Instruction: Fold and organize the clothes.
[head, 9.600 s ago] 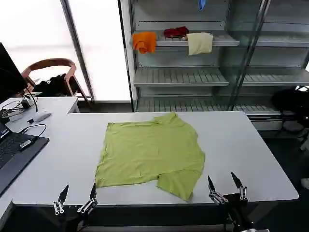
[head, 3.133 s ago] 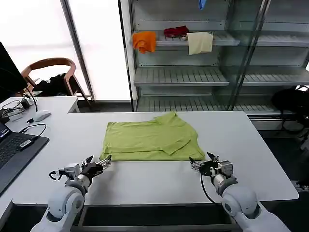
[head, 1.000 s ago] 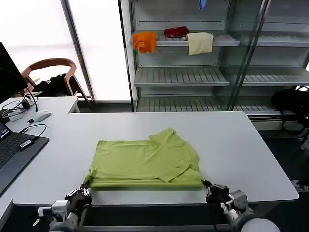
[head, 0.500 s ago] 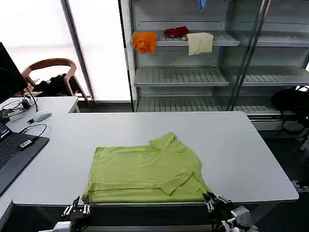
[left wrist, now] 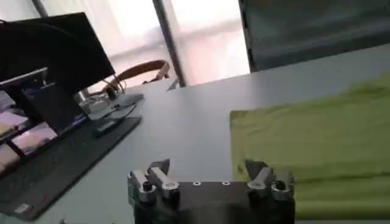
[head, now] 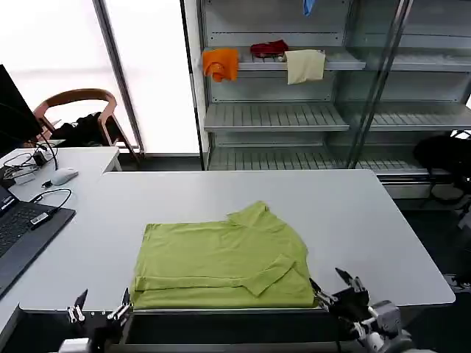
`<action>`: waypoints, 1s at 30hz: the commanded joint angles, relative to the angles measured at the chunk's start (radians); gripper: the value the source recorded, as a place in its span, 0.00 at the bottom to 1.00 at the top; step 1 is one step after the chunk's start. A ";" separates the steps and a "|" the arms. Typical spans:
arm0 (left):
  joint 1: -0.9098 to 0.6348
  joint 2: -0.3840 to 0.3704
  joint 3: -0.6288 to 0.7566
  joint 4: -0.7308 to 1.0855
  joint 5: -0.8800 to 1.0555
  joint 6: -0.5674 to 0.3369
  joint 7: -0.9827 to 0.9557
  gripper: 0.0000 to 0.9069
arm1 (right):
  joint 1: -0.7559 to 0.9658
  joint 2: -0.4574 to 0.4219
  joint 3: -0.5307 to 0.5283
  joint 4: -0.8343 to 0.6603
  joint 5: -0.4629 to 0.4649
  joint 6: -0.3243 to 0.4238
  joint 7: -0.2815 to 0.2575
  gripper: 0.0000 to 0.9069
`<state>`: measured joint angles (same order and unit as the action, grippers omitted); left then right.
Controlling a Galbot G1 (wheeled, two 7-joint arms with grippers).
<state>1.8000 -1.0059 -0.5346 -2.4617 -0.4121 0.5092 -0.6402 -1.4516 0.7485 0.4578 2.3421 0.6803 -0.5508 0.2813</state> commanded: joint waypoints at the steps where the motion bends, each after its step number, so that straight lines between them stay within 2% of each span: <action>1: -0.312 0.050 -0.090 0.121 -0.211 -0.038 0.278 1.00 | 0.523 0.056 -0.222 -0.305 0.010 0.089 -0.197 1.00; 4: -0.436 0.041 -0.059 0.222 -0.259 -0.050 0.345 1.00 | 0.696 0.105 -0.334 -0.459 0.023 0.100 -0.234 1.00; 5: -0.468 0.039 -0.045 0.259 -0.263 -0.051 0.401 1.00 | 0.749 0.128 -0.395 -0.529 0.023 0.125 -0.258 1.00; 8: -0.548 0.035 -0.015 0.353 -0.262 -0.049 0.456 1.00 | 0.905 0.185 -0.528 -0.693 0.035 0.133 -0.320 1.00; 14: -0.662 0.030 0.038 0.534 -0.262 -0.033 0.496 1.00 | 1.088 0.288 -0.663 -0.947 0.020 0.135 -0.399 1.00; 18: -0.733 0.023 0.082 0.613 -0.258 0.028 0.496 1.00 | 1.137 0.356 -0.697 -1.070 -0.006 0.113 -0.429 1.00; 21: -0.777 0.015 0.109 0.663 -0.249 0.046 0.491 1.00 | 1.154 0.392 -0.704 -1.137 -0.042 0.059 -0.434 1.00; 23: -0.803 0.012 0.131 0.702 -0.237 0.055 0.492 1.00 | 1.157 0.416 -0.697 -1.170 -0.082 -0.016 -0.422 1.00; 24: -0.816 0.009 0.139 0.720 -0.232 0.056 0.493 1.00 | 1.156 0.424 -0.694 -1.181 -0.080 -0.028 -0.402 1.00; 30: -0.864 0.000 0.174 0.786 -0.225 0.068 0.495 1.00 | 1.139 0.425 -0.693 -1.173 -0.092 -0.028 -0.418 1.00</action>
<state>1.0749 -1.0061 -0.4172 -1.8438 -0.6318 0.5501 -0.1855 -0.4121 1.1033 -0.1731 1.3237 0.6254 -0.5278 -0.1031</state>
